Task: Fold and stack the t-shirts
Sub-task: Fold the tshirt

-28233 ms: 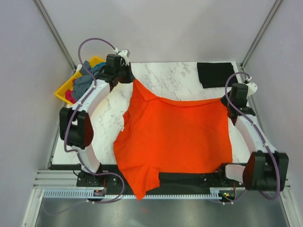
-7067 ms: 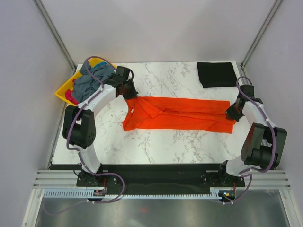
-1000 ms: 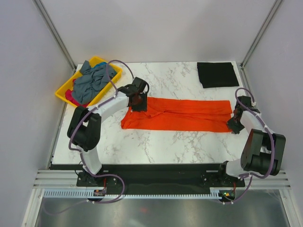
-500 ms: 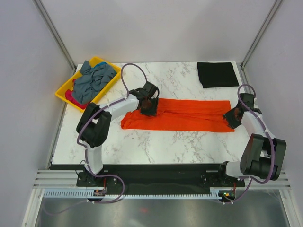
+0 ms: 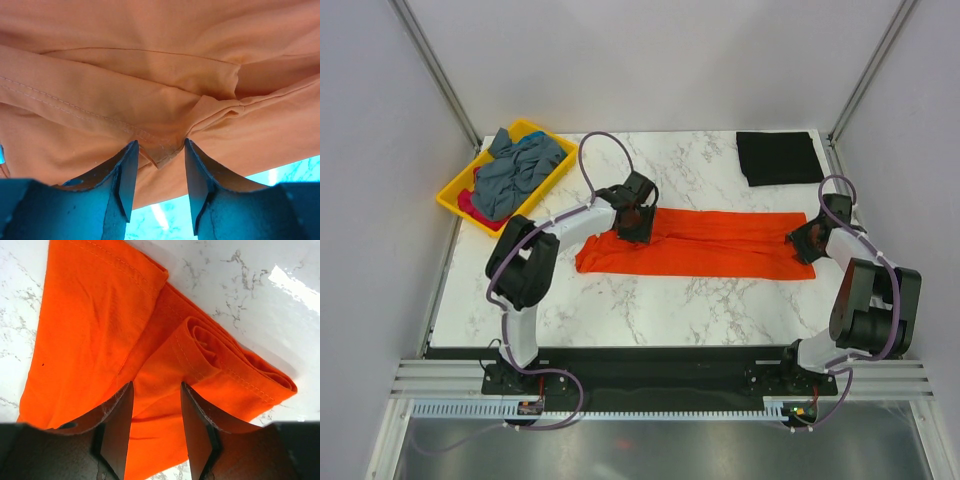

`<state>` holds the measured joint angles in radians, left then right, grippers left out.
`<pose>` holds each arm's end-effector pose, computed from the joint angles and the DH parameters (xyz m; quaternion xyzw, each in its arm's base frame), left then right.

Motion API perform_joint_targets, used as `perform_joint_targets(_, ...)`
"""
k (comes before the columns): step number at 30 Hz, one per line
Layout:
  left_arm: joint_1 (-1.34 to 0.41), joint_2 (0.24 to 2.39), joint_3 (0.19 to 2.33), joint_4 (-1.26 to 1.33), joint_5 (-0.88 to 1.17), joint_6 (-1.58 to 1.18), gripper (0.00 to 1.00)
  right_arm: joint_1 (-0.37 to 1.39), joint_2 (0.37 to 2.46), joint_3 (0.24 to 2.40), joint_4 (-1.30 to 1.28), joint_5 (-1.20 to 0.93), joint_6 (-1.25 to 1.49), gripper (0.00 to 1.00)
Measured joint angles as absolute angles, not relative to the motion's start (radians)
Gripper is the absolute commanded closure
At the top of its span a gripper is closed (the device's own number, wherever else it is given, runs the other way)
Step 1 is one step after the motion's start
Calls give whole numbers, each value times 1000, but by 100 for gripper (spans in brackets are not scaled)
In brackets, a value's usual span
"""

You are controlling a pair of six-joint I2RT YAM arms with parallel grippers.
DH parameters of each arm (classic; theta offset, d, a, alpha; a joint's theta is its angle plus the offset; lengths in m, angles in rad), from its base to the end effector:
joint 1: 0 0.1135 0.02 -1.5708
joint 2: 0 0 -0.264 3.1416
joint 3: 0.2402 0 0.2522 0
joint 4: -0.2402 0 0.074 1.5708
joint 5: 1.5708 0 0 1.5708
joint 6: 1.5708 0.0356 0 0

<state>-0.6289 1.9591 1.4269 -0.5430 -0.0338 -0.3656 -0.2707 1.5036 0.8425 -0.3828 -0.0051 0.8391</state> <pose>0.3352 -0.2423 0.1888 0.1231 0.9615 -0.1026 0.2234 0.2772 -0.0767 0.1791 0.5081 0.8210 0.0754 0.2493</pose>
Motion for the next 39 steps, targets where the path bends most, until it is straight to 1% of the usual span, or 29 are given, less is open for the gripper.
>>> perform_joint_targets(2, -629, 1966, 1430, -542, -34, -363, 56, -271, 1522, 842, -372, -5, 842, 49)
perform_joint_targets(3, -629, 1969, 1431, -542, -34, -362, 66, -271, 1531, 842, -370, -6, 844, 49)
perform_joint_targets(5, -629, 1974, 1431, -543, -33, -356, 78, -271, 1543, 842, -367, -6, 849, 49)
perform_joint_targets(6, -629, 1975, 1431, -543, -34, -352, 88, -271, 1545, 842, -366, -7, 852, 50)
perform_joint_targets(8, -630, 1976, 1433, -543, -36, -347, 96, -271, 1546, 842, -363, -8, 858, 50)
perform_joint_targets(9, -630, 1976, 1435, -542, -40, -344, 98, -271, 1546, 842, -361, -9, 862, 50)
perform_joint_targets(26, -630, 2000, 1562, -557, -90, -342, 98, -270, 1530, 802, -357, -10, 867, 49)
perform_joint_targets(36, -630, 2053, 1610, -600, -130, -342, 98, -270, 1533, 803, -319, 62, 851, 61)
perform_joint_targets(39, -628, 2058, 1617, -605, -134, -342, 98, -270, 1544, 805, -296, 62, 847, 61)
